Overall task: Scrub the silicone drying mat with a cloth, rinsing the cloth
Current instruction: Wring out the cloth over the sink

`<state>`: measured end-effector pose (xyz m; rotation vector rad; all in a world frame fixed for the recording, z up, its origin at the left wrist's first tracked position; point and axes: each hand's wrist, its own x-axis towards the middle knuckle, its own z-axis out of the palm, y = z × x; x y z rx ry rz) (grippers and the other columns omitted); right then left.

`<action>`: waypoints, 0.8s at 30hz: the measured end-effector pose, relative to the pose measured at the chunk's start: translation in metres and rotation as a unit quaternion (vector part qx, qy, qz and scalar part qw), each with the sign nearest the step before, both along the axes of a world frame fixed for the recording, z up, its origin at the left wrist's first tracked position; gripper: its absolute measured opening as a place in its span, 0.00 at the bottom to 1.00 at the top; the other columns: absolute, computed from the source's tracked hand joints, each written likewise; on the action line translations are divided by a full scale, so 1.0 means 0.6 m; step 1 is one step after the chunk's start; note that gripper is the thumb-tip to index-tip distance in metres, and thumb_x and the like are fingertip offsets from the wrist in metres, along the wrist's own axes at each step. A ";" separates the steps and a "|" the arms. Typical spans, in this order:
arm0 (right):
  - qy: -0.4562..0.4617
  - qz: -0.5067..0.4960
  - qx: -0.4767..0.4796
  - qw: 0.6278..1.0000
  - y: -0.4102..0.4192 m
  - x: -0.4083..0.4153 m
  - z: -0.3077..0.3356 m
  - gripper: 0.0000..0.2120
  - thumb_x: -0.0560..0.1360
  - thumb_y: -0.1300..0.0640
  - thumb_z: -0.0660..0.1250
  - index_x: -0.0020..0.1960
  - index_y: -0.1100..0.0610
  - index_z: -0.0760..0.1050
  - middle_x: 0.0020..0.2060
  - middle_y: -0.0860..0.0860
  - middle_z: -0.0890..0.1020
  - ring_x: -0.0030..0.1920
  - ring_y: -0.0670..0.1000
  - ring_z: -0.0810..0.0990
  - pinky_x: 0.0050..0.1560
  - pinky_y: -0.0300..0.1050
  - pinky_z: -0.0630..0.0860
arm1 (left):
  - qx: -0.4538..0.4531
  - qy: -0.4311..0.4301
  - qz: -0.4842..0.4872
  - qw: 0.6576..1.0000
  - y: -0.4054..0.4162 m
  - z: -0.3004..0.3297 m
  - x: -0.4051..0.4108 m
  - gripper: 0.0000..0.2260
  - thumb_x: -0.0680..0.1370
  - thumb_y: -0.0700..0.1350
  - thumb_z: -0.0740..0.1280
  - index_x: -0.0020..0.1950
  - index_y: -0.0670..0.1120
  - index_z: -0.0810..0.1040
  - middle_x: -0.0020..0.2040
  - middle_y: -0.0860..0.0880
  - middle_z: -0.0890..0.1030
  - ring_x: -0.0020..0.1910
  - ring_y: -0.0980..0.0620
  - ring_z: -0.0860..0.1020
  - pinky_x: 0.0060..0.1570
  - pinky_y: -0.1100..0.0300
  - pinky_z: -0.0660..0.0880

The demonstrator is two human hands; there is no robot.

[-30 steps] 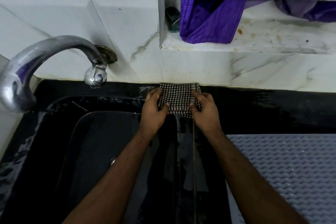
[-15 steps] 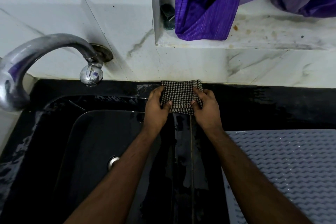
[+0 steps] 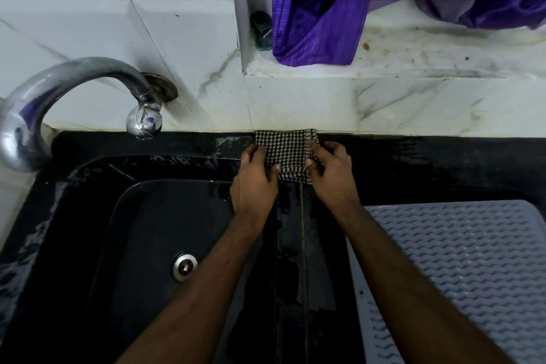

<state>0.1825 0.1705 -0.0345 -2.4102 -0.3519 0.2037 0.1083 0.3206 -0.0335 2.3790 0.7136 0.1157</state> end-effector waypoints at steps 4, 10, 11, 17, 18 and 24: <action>0.001 -0.018 0.013 1.000 -0.022 -0.018 0.031 0.23 0.79 0.59 0.67 0.73 0.55 0.71 0.68 0.62 0.69 0.67 0.61 0.68 0.71 0.51 0.66 | -0.006 -0.021 -0.025 0.999 -0.041 0.026 -0.014 0.24 0.82 0.52 0.65 0.76 0.48 0.68 0.77 0.50 0.66 0.67 0.44 0.75 0.59 0.46 0.77; 0.004 -0.044 0.018 0.999 -0.082 -0.073 0.069 0.24 0.79 0.58 0.67 0.75 0.56 0.69 0.69 0.60 0.68 0.69 0.59 0.67 0.71 0.47 0.65 | -0.015 -0.039 -0.057 0.998 -0.116 0.064 -0.058 0.24 0.81 0.53 0.66 0.76 0.47 0.69 0.73 0.48 0.70 0.64 0.42 0.77 0.58 0.46 0.77; 0.008 -0.048 0.017 0.999 -0.094 -0.084 0.073 0.24 0.80 0.57 0.66 0.75 0.55 0.69 0.69 0.59 0.68 0.69 0.59 0.67 0.71 0.48 0.65 | -0.019 -0.044 -0.060 0.997 -0.128 0.069 -0.065 0.24 0.81 0.52 0.66 0.76 0.47 0.69 0.72 0.47 0.70 0.64 0.42 0.77 0.58 0.47 0.77; 0.011 -0.058 0.028 0.998 -0.167 -0.143 0.086 0.23 0.80 0.58 0.66 0.75 0.57 0.69 0.68 0.60 0.69 0.68 0.59 0.69 0.71 0.50 0.67 | -0.033 -0.057 -0.070 0.995 -0.195 0.085 -0.107 0.24 0.82 0.51 0.66 0.77 0.47 0.68 0.72 0.48 0.71 0.67 0.46 0.74 0.60 0.49 0.76; 0.011 -0.060 0.032 0.998 -0.184 -0.153 0.089 0.23 0.80 0.58 0.66 0.75 0.58 0.69 0.68 0.60 0.69 0.68 0.58 0.70 0.72 0.49 0.66 | -0.033 -0.062 -0.071 0.995 -0.208 0.089 -0.114 0.25 0.82 0.51 0.66 0.77 0.46 0.68 0.73 0.47 0.71 0.68 0.46 0.74 0.61 0.49 0.76; 0.007 -0.056 0.040 0.998 -0.290 -0.178 0.093 0.23 0.80 0.57 0.66 0.75 0.58 0.69 0.70 0.58 0.68 0.70 0.57 0.69 0.72 0.50 0.66 | -0.044 -0.051 -0.065 0.996 -0.298 0.092 -0.144 0.24 0.82 0.51 0.66 0.78 0.47 0.67 0.74 0.47 0.70 0.70 0.47 0.73 0.64 0.49 0.75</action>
